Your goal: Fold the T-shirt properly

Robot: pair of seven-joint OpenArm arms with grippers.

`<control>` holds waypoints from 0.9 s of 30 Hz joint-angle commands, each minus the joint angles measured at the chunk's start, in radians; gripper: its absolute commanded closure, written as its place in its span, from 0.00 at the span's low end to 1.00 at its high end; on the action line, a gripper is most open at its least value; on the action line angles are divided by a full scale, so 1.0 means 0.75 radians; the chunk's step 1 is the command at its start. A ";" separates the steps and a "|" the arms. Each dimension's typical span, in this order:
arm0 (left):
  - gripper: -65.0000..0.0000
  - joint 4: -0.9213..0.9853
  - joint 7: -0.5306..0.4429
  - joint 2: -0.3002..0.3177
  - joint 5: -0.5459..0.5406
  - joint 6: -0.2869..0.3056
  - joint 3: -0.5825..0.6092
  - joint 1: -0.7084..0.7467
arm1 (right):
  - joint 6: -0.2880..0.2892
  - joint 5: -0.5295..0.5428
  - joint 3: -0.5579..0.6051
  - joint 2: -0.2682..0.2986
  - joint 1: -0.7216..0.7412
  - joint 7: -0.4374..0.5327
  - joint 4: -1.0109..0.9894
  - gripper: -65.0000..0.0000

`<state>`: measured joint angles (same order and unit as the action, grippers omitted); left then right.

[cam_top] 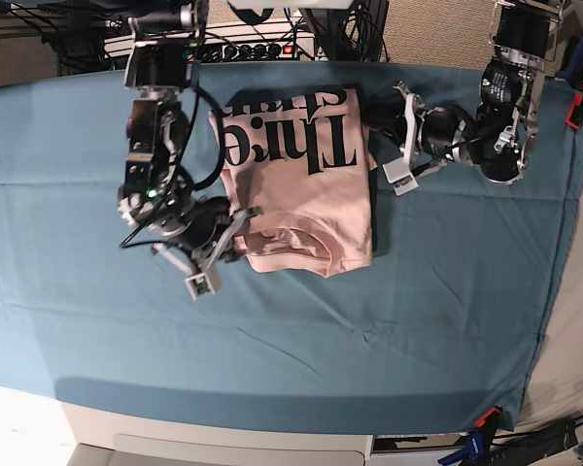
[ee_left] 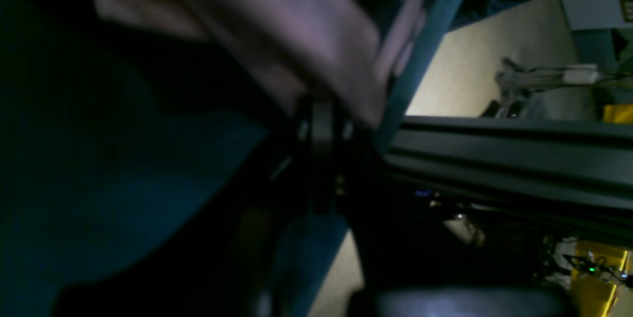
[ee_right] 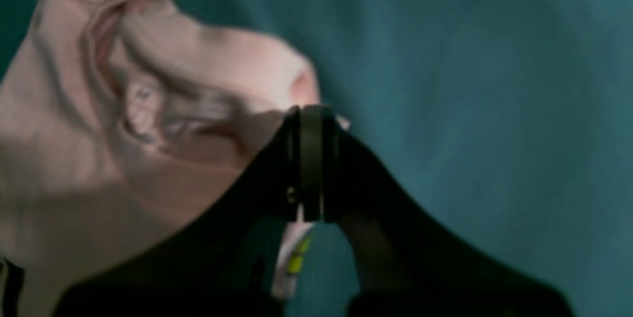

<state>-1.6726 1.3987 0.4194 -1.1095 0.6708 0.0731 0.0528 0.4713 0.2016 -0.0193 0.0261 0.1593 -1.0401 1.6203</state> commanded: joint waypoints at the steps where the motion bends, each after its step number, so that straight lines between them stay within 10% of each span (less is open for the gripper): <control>1: 1.00 -0.040 -0.007 0.035 -0.023 -0.001 -0.009 -0.015 | -0.008 -0.011 -0.005 0.028 0.056 0.025 0.021 1.00; 7: 1.00 -0.153 -0.025 0.159 0.036 -0.014 -0.118 0.009 | -0.134 -0.192 -0.097 0.167 0.116 -0.003 0.080 1.00; 13: 1.00 -0.306 -0.181 0.204 0.222 -0.172 -0.532 0.182 | -0.156 -0.039 -0.408 0.304 -0.015 -0.112 0.278 1.00; 18: 1.00 -0.539 -0.278 0.093 0.414 -0.348 -0.969 0.452 | -0.105 0.361 -0.714 0.341 -0.370 -0.189 0.538 1.00; 27: 1.00 -0.724 -0.322 -0.203 0.406 -0.289 -1.347 0.845 | 0.053 0.710 -1.139 0.216 -0.989 -0.194 0.786 1.00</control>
<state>-2.2059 1.1725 0.2535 -0.8001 0.4538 -0.9268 0.6777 0.5098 0.7277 -0.8658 0.1741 -0.5777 -1.2045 2.1983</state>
